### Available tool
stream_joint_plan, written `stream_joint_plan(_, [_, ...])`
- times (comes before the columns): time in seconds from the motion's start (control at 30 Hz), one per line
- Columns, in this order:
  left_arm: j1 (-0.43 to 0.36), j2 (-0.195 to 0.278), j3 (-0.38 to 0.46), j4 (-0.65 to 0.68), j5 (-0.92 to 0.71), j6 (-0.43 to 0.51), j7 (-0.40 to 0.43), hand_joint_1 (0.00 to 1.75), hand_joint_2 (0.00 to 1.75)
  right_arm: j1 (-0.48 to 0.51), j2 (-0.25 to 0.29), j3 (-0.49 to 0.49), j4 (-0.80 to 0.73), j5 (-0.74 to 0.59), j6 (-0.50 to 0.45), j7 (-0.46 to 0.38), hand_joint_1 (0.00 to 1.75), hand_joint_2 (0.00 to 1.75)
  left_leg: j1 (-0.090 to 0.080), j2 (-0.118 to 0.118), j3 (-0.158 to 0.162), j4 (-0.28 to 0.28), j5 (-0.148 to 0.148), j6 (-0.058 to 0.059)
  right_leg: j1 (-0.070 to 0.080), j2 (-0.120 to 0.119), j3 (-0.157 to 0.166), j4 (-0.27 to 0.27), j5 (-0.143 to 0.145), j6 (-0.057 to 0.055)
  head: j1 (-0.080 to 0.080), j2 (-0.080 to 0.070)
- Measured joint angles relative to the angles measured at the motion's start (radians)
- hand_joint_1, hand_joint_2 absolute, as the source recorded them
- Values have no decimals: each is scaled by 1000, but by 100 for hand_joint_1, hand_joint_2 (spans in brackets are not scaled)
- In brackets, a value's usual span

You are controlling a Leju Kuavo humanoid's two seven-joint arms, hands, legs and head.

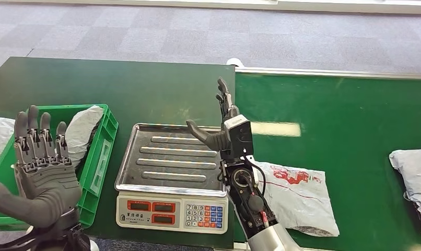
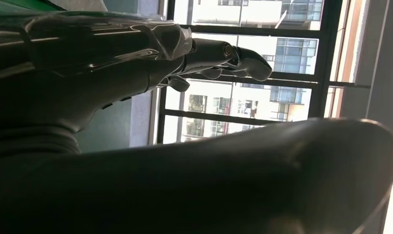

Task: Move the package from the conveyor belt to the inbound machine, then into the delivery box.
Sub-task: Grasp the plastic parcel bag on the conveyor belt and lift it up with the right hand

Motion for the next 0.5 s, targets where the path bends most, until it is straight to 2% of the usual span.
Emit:
stream_joint_plan(0.17, [26, -8, 6, -34, -35, 64, -61, 0, 0, -22, 1, 42, 37, -67, 22, 0, 0, 175, 0, 1, 0, 0, 0, 0, 0, 1, 0, 0, 0, 0, 0, 0])
stream_joint_plan(0.3, [54, -5, -6, -72, -48, 104, -87, 0, 0, -54, 1, 128, 71, -168, 20, -2, 0, 175, 0, 0, 0, 0, 0, 0, 1, 1, 0, 0, 0, 0, 0, 0])
stream_joint_plan(0.5, [84, 9, -34, -94, -39, 158, -142, 0, 0, -84, 1, 236, 108, -253, 6, -9, 0, 175, 0, 1, 0, 0, 0, 0, 0, 1, 0, 0, 0, 0, 0, 0])
